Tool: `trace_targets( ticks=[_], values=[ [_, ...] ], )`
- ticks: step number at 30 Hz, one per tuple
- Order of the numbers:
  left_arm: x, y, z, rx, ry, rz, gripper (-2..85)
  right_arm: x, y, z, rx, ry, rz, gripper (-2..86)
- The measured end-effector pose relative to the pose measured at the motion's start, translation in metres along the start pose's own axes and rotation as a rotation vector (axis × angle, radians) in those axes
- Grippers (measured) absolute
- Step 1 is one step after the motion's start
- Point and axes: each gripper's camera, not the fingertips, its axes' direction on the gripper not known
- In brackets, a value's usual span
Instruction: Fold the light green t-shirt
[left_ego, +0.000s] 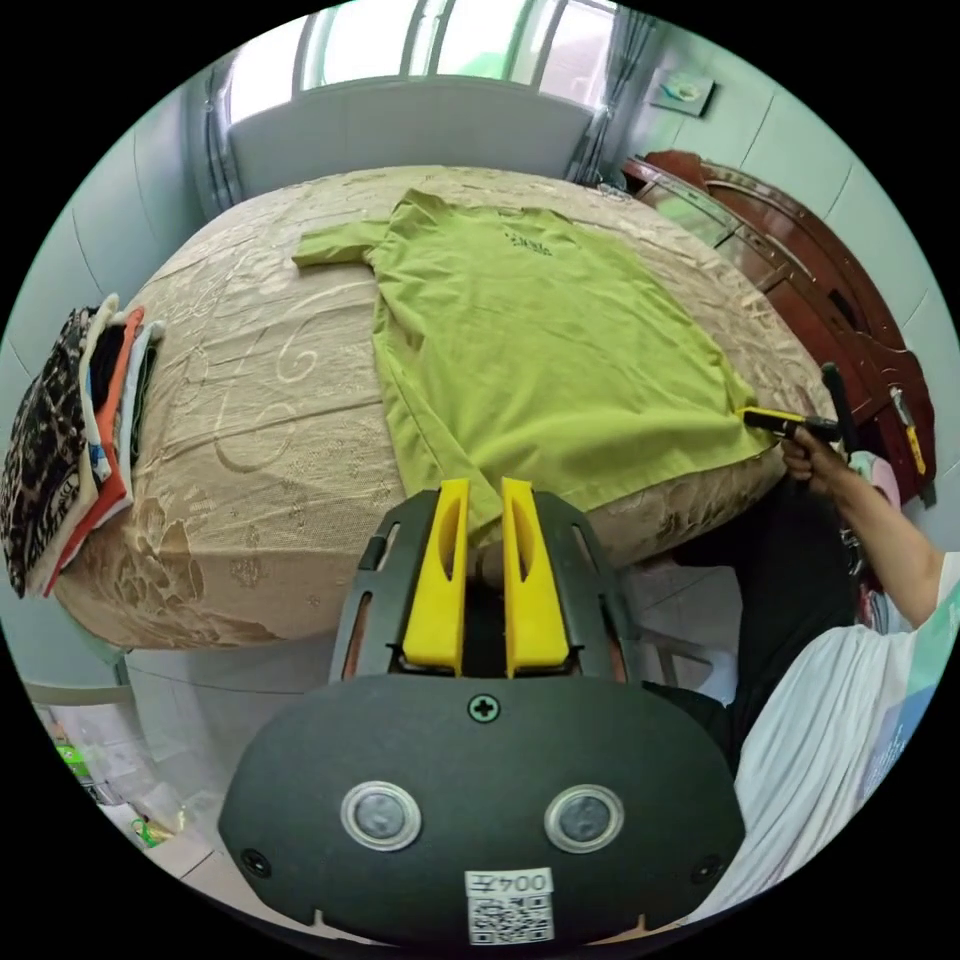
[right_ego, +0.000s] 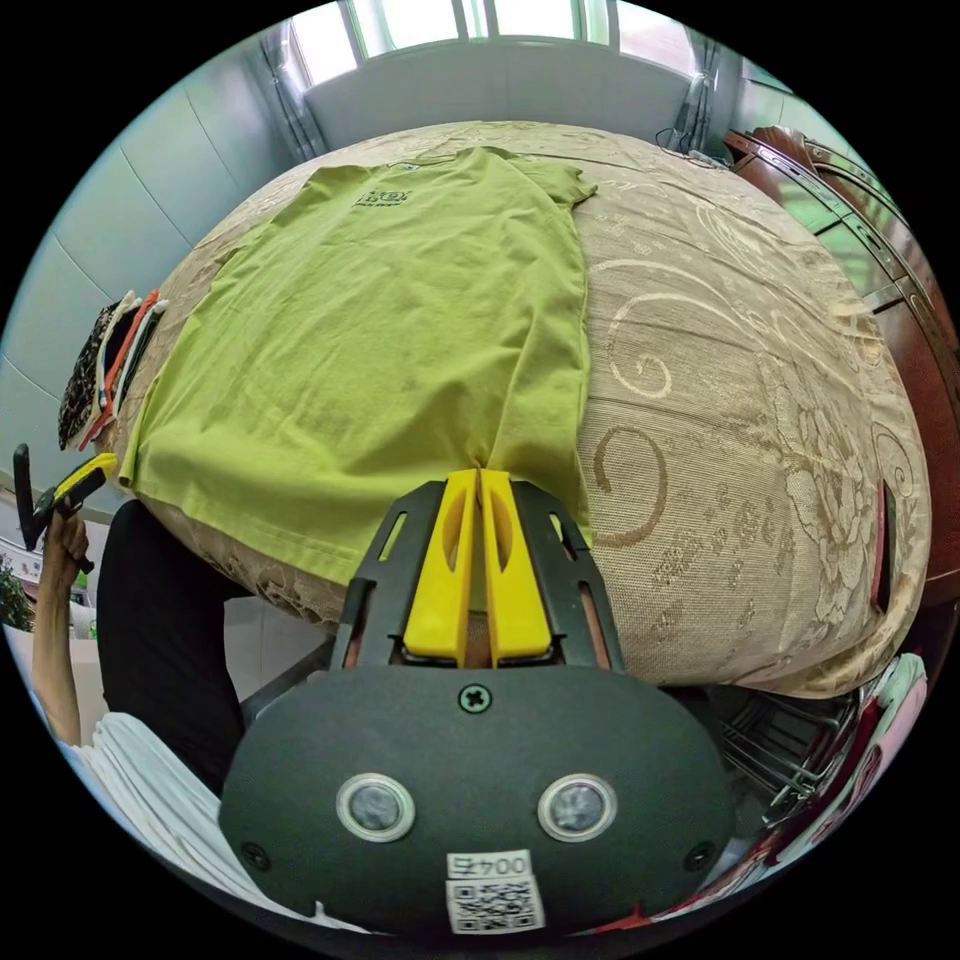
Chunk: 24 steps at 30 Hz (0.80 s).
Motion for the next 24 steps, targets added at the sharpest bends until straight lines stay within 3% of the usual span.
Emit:
trace_targets(
  ticks=[2,9,24],
  values=[
    [0.005,-0.001,0.016,-0.057,-0.004,-0.031,11.3,-0.001,0.0,0.001,-0.004,0.007,-0.005,0.0],
    [0.01,-0.001,-0.001,-0.022,-0.059,-0.084,12.8,-0.003,0.003,0.005,-0.001,0.016,-0.017,0.0],
    [-0.005,-0.025,-0.006,-0.14,-0.018,-0.111,5.3,-0.004,0.009,0.017,0.003,0.029,-0.024,-0.1]
  ],
)
